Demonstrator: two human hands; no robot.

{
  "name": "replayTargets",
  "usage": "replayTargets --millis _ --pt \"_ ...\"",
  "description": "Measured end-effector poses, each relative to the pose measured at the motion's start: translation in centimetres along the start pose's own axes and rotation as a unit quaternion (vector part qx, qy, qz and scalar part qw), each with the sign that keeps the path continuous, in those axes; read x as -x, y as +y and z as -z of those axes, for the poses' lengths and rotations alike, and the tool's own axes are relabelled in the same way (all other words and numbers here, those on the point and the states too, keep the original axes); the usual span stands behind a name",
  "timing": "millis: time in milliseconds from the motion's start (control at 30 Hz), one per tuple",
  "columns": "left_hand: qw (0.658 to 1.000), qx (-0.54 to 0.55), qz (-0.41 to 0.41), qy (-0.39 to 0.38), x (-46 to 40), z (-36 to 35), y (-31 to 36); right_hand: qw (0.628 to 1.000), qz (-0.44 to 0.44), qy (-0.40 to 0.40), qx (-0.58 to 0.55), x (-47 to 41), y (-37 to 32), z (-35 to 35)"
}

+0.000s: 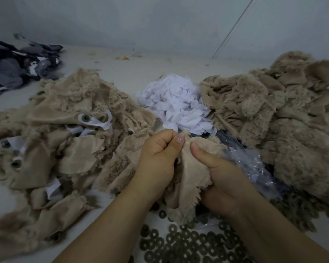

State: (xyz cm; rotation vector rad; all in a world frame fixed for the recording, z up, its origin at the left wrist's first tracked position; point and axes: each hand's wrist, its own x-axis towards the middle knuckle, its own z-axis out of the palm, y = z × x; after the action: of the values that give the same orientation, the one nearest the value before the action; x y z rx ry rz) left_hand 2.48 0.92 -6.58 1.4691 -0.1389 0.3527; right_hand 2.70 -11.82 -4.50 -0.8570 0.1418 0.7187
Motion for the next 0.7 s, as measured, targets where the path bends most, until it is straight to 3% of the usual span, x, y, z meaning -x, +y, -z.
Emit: replayTargets --millis 333,433,567,700 --pt "0.999 -0.024 -0.009 0.02 -0.06 -0.24 -0.1 1.0 0.02 -0.009 0.003 -0.17 -0.04 0.25" --pt "0.998 -0.035 -0.017 0.049 -0.19 -0.03 0.01 0.997 0.074 -0.023 0.016 -0.2 0.01 0.29" --pt "0.996 -0.044 -0.03 0.07 -0.22 0.29 0.22 0.976 0.16 0.002 0.145 -0.31 0.58 0.41" --pt "0.997 -0.037 -0.043 0.048 -0.17 0.49 0.52 0.976 0.183 0.045 0.107 -0.57 0.35 0.89"
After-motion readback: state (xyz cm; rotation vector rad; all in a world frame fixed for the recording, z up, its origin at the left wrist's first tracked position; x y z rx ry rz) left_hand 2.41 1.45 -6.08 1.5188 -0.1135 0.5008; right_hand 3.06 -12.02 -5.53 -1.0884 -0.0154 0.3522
